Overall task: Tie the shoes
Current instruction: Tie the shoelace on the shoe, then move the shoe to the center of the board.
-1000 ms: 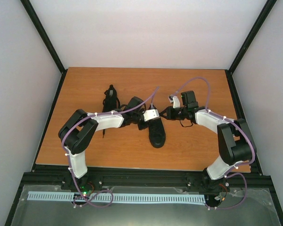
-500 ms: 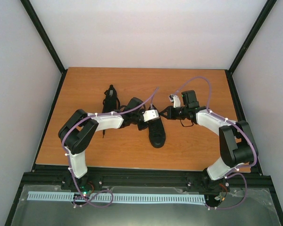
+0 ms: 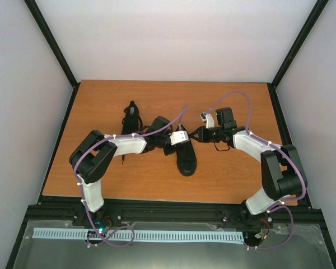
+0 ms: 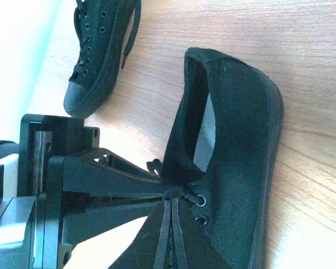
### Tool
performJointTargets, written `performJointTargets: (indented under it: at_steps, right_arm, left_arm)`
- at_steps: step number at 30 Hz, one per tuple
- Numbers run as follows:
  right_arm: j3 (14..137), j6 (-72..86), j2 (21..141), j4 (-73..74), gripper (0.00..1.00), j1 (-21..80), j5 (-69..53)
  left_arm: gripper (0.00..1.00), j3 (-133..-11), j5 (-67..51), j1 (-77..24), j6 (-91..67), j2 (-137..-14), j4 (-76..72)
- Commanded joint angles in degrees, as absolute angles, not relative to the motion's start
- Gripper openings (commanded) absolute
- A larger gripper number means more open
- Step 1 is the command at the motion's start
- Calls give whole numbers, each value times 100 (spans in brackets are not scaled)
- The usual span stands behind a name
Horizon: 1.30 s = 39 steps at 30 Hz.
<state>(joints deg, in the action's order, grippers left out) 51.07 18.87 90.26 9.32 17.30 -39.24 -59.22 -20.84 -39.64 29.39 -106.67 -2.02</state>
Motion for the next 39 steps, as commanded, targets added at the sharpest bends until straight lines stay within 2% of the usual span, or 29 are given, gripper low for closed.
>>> performJointTargets:
  at_steps: [1, 4, 8, 12, 18, 25, 27, 30, 33, 39]
  right_arm:
    - [5297, 1810, 9047, 886, 3, 1747, -3999]
    - [5302, 1775, 9131, 919, 5, 1758, -3961]
    - [5410, 1640, 9057, 1208, 23, 1758, -3610]
    - [5483, 1576, 8863, 1422, 33, 1758, -3210]
    - [5638, 1593, 8696, 1608, 56, 1755, -2842]
    - [6133, 1562, 8783, 2082, 66, 2145, -1671]
    - [6348, 1568, 8946, 2135, 75, 2417, -1312]
    - [6714, 1619, 9316, 2224, 83, 2856, -681]
    - [7246, 1571, 9874, 2537, 97, 3277, 96]
    - [8061, 1813, 10871, 2879, 96, 3410, 717]
  left_arm:
    - [10, -5832, -2189, -3946, 2998, -10701, -66]
    - [20, -5962, -2272, -3946, 3010, -10514, -398]
    - [37, -6080, -2356, -3955, 3275, -10272, -548]
    - [51, -6033, -2559, -3953, 3639, -9988, -13]
    - [75, -5792, -2458, -3955, 3800, -9339, 502]
    - [86, -5512, -1031, -3917, 3595, -8633, 842]
    - [87, -5456, -709, -3832, 3550, -8449, 1323]
    - [89, -5525, -443, -3556, 3656, -8133, 2427]
    - [90, -5805, -119, -3082, 3951, -7924, 3746]
    - [91, -6894, 702, -2150, 4081, -8007, 5236]
